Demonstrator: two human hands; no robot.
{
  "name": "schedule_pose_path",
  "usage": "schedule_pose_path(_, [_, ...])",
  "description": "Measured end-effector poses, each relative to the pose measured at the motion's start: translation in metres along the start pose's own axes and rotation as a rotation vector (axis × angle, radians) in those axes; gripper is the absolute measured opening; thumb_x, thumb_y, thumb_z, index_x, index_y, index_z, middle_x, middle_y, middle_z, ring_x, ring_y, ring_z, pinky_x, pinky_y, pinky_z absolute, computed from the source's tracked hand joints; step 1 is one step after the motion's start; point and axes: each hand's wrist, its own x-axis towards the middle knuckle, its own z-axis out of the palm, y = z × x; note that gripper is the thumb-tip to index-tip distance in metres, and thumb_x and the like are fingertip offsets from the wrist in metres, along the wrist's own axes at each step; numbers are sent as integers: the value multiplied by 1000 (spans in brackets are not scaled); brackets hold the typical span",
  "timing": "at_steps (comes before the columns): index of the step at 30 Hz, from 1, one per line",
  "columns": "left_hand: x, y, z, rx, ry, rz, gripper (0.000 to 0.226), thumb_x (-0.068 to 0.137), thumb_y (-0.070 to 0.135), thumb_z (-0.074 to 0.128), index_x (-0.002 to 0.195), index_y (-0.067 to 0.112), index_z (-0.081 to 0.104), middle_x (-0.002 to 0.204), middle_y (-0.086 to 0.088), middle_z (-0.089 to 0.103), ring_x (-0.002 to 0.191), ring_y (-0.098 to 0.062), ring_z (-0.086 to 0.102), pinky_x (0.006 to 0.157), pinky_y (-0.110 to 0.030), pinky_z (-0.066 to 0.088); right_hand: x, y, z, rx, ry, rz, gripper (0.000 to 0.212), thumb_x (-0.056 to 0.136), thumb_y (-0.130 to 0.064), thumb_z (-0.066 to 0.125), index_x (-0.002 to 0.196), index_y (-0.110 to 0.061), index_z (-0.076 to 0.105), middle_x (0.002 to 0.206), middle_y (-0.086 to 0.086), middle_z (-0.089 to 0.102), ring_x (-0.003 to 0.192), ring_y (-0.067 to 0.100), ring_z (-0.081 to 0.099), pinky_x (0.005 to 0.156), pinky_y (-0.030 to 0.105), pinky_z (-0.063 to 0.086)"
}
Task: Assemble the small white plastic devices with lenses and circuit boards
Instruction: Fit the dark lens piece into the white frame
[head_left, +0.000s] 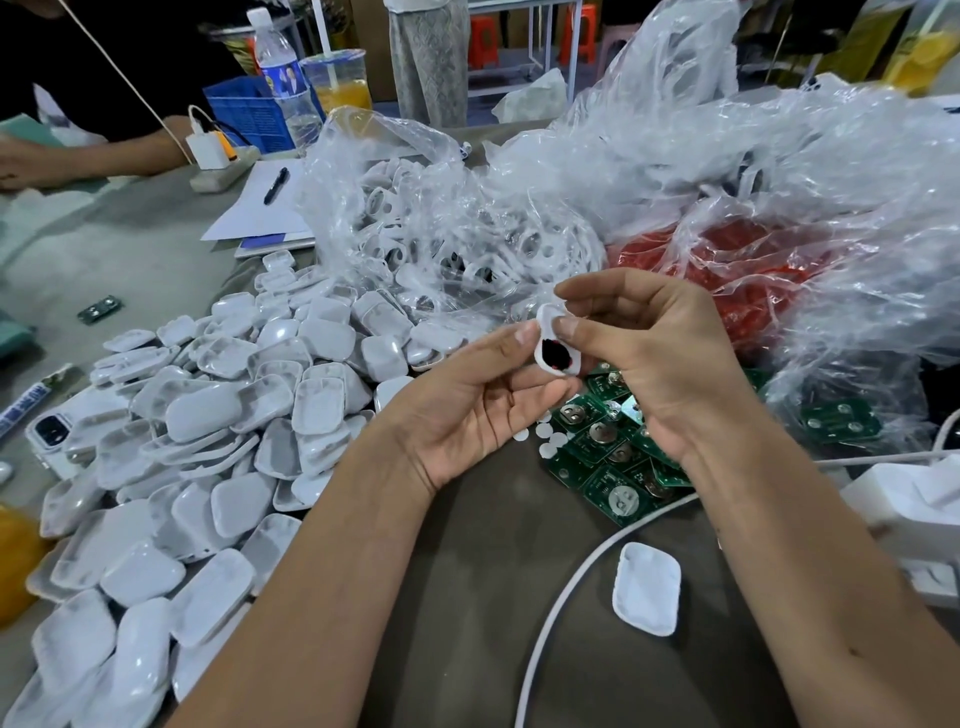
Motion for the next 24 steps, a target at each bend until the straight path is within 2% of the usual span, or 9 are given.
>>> schedule_pose_path(5, [1, 0, 1, -32, -2, -12, 22, 85, 20, 65, 88, 6, 82, 87, -18, 76, 70, -22, 77, 62, -21, 61, -2, 0, 4, 14, 22, 20, 26, 79, 3, 84, 93, -18, 79, 85, 1, 72, 74, 14, 68, 61, 26, 59])
schedule_pose_path(9, [2, -1, 0, -67, 4, 17, 20, 84, 15, 66, 96, 5, 79, 86, -23, 74, 74, -27, 77, 62, -24, 62, -3, 4, 8, -17, 86, -53, 23, 78, 2, 86, 90, -15, 78, 81, 0, 71, 70, 8, 67, 60, 21, 57])
schedule_pose_path(13, [3, 1, 2, -149, -18, 43, 25, 86, 12, 64, 106, 7, 79, 99, -23, 74, 82, -28, 77, 67, -26, 63, -3, 4, 10, -56, 107, -175, 11, 88, -11, 82, 84, -19, 78, 78, 1, 76, 70, 14, 71, 62, 24, 58])
schedule_pose_path(16, [4, 3, 2, -197, -19, 75, 36, 88, 15, 62, 123, 9, 70, 105, -24, 73, 85, -27, 77, 72, -28, 64, -2, 5, 10, -135, 128, -269, 20, 97, -26, 73, 79, -24, 80, 78, 1, 77, 75, 21, 73, 71, 32, 59])
schedule_pose_path(19, [4, 4, 1, -185, 9, 101, 33, 88, 17, 62, 121, 12, 63, 98, -24, 73, 84, -29, 77, 79, -32, 64, -2, 6, 12, -223, 129, -343, 28, 102, -29, 67, 80, -18, 80, 82, -3, 75, 76, 8, 70, 70, 25, 54])
schedule_pose_path(22, [5, 4, 0, -204, 20, 108, 24, 87, 15, 63, 111, 8, 59, 100, -27, 73, 87, -32, 77, 80, -34, 64, -3, 9, 14, -309, 109, -349, 27, 101, -34, 67, 82, -21, 81, 91, 0, 75, 79, 15, 72, 67, 44, 57])
schedule_pose_path(24, [6, 4, 0, -221, 19, 110, 21, 87, 13, 64, 108, 7, 61, 106, -29, 71, 90, -33, 77, 80, -35, 64, -4, 9, 14, -369, 102, -369, 23, 101, -34, 68, 84, -27, 81, 93, -2, 74, 84, 14, 73, 69, 47, 58])
